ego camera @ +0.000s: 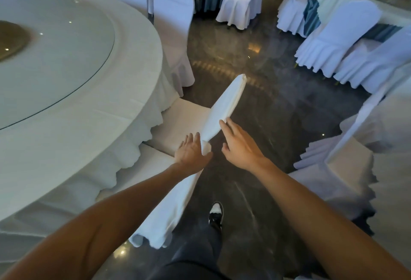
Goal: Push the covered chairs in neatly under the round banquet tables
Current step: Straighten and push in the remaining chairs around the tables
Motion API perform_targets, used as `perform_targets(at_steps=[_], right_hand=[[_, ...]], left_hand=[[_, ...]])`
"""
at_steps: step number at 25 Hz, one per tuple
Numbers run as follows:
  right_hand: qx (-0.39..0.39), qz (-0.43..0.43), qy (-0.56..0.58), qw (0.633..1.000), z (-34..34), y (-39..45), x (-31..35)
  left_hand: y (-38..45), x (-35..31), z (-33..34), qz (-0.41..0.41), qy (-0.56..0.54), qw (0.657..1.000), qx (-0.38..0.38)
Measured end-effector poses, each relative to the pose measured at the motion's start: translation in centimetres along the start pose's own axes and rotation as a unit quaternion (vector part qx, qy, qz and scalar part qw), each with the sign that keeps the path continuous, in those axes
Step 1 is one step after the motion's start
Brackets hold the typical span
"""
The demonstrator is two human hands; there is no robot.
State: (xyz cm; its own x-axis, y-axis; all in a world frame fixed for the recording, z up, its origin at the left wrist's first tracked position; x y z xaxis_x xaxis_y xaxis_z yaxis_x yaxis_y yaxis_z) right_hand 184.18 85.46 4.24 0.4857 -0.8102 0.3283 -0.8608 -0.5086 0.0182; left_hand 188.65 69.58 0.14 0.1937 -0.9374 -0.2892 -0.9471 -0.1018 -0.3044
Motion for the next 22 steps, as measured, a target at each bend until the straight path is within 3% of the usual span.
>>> perform_targets(at_steps=[6,14,17,20,22], right_hand=[[0.043,-0.035,-0.018,0.998,-0.2,7.4,-8.6],[0.159,-0.208,-0.100,0.960,0.3,18.3,-13.3],[0.234,-0.246,-0.136,0.931,2.6,21.1,-13.7],[0.322,-0.296,-0.225,0.871,4.5,23.1,-14.1],[0.337,-0.334,-0.259,0.841,5.4,23.9,-14.5]], left_hand=[[9.1,-3.9,2.2,-0.081,-0.007,0.997,0.014],[13.8,-3.0,1.0,-0.199,-0.033,0.979,0.033],[13.9,-1.8,1.4,-0.257,-0.033,0.966,0.019],[13.1,-1.5,2.2,-0.312,-0.062,0.947,0.039],[12.1,-1.9,3.1,-0.349,-0.108,0.930,0.050]])
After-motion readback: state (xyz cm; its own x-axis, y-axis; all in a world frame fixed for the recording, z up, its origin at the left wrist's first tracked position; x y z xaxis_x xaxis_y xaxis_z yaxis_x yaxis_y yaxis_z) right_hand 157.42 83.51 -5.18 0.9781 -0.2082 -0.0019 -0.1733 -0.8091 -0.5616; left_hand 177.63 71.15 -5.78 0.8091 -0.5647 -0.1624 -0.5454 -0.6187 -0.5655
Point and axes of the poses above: each hand's wrist, its own y-axis towards the middle knuckle, its own z-axis out of the palm, x = y × z, the point moved 3 cm from there along y, towards the middle knuckle, and after that the axes turned 10 degrees about y, right-handed, at the moved point
